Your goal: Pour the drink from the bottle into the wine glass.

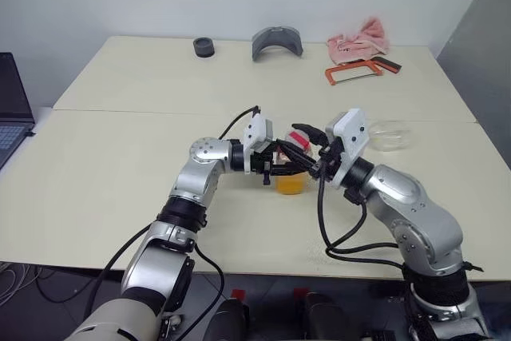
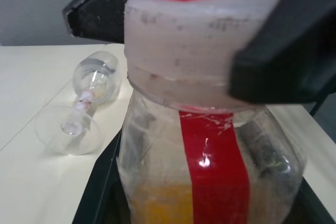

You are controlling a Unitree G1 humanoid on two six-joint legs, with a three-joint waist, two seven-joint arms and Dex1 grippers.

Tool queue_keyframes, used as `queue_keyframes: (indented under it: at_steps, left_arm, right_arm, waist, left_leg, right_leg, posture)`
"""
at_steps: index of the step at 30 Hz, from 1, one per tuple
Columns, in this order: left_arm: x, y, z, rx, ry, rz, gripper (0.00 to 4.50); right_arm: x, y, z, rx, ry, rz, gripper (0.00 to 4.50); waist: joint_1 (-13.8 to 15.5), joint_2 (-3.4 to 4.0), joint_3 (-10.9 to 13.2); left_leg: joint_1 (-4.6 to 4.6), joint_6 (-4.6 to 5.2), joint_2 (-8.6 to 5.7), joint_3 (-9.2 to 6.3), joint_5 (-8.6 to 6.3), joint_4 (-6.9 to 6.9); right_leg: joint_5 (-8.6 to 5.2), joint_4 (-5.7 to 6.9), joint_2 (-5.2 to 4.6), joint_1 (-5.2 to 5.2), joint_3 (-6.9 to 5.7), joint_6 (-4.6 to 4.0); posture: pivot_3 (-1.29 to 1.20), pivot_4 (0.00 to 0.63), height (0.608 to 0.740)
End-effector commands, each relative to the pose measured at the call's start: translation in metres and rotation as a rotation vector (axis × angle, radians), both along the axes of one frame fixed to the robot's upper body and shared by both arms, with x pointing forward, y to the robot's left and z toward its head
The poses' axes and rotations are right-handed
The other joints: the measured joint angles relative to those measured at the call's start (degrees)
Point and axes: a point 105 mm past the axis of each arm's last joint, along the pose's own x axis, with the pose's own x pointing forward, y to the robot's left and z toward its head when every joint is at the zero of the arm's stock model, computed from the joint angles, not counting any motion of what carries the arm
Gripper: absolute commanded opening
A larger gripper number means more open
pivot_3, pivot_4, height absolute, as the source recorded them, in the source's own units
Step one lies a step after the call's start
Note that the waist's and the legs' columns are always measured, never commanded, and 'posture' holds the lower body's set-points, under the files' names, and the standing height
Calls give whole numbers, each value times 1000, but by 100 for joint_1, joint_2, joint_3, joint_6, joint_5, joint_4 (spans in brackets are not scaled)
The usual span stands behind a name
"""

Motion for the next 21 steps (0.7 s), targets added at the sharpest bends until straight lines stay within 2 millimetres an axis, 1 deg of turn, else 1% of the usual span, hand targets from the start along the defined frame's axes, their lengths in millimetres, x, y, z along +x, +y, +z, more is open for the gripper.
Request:
queue_keyframes:
  at_steps: [1,4,6,8,9,11,12,15,16,18,19,21]
  left_arm:
    - [-3,-4,13,-21,-48,-29,1734]
    - [-3,-4,13,-19,-45,-32,1734]
    - [-3,-5,13,-19,-45,-31,1733]
    - [-3,-5,14,-25,-43,-25,1733]
    - [-3,-4,14,-27,-42,-20,1733]
    - [-2,-3,14,-29,-40,-13,1733]
    - [-2,-3,14,-29,-39,-10,1731]
    - [-2,-1,14,-28,-35,-3,1730]
    - [-1,0,14,-28,-33,0,1730]
    - [0,0,14,-27,-30,4,1730]
    - [1,-1,14,-27,-30,5,1729]
    - [2,-3,14,-28,-30,6,1726]
  right_arm:
    - [-15,8,9,-98,-37,293,1910]
    - [-6,3,14,-110,49,355,1910]
    - [-9,-1,13,-116,113,399,1910]
    - [-8,-5,8,-156,90,369,1910]
    - [-4,-8,9,-141,63,315,1910]
    - [2,-15,13,-77,29,220,2675]
    - [1,-18,15,-50,16,190,2953]
    - [-8,-20,19,-11,-35,116,3998]
    - [-14,-18,19,-7,-43,114,4322]
    - [-27,-11,16,11,-46,98,4340]
    - [-30,-8,14,18,-46,65,4340]
    - [-26,-5,7,-10,-80,-46,4340]
  waist:
    - [-5,2,2]
    - [-29,2,2]
    - [-30,2,2]
    - [-22,2,2]
    - [-16,2,2]
    - [-9,2,2]
    - [-10,2,2]
    - [4,2,2]
    - [0,2,2]
    - [4,2,1]
    - [3,2,2]
    - [1,3,1]
  left_leg:
    - [1,4,-2,4,-2,0]
    - [5,7,-1,6,-3,-2]
    - [5,6,4,0,-3,-3]
    - [3,6,8,-4,-3,-4]
    - [2,5,8,-4,-3,-3]
    - [-1,5,8,-3,-2,-2]
    - [-2,2,8,-3,-1,-3]
    - [-4,-3,9,-4,2,0]
    - [-5,-3,8,-5,2,-1]
    - [-4,-5,8,-4,3,-1]
    - [-4,-5,9,-8,3,-1]
    - [-4,-6,10,-9,4,-1]
  right_leg:
    - [0,0,1,0,1,0]
    - [0,1,8,0,1,0]
    - [0,2,9,0,-3,-1]
    - [-1,2,4,0,-4,-1]
    - [-1,1,2,0,-4,-1]
    - [-1,-1,-4,0,-2,-1]
    - [-1,-2,-5,-1,-1,-1]
    - [-1,1,-7,-2,-1,-1]
    - [-1,2,-7,-2,-1,-1]
    - [-1,1,-7,-3,-1,-1]
    - [-1,1,-7,-2,-3,-1]
    - [-1,3,-5,-2,-3,-1]
  posture:
    - [0,150,740]
    - [0,150,740]
    - [0,150,740]
    - [0,150,740]
    - [0,150,740]
    - [0,150,740]
    - [0,150,740]
    - [0,150,740]
    - [0,150,740]
    - [0,150,740]
    - [0,150,740]
    - [0,150,740]
